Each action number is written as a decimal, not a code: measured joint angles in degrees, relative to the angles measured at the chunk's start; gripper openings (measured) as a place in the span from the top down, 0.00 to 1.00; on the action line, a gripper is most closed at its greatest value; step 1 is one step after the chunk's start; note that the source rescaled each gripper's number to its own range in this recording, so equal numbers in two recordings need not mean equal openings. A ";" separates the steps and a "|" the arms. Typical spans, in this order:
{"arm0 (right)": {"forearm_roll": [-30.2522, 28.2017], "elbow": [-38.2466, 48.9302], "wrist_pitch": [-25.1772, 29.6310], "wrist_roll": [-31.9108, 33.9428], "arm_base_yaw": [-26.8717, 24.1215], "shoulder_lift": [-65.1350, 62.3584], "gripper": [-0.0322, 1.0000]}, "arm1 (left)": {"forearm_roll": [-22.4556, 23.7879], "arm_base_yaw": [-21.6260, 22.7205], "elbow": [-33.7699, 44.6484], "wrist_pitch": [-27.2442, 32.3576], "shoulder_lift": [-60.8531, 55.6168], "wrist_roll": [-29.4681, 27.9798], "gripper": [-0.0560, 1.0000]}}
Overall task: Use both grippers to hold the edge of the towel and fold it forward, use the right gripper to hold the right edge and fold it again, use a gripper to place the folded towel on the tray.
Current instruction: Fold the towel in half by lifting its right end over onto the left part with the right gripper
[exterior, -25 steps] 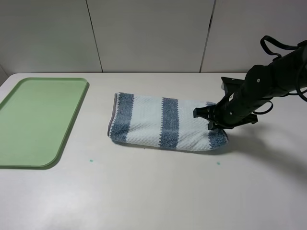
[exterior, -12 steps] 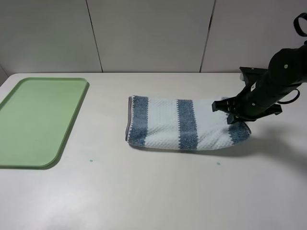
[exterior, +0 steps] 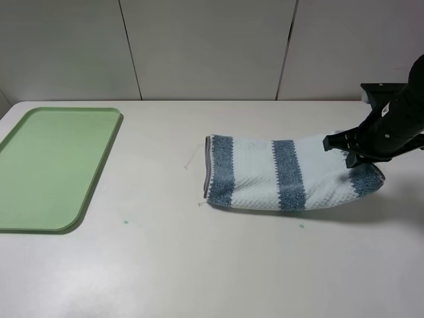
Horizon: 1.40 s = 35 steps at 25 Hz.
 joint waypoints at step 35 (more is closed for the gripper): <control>-0.12 -0.24 3.22 -0.06 6.29 -6.51 0.91 | 0.00 0.00 0.00 0.00 0.00 0.00 0.00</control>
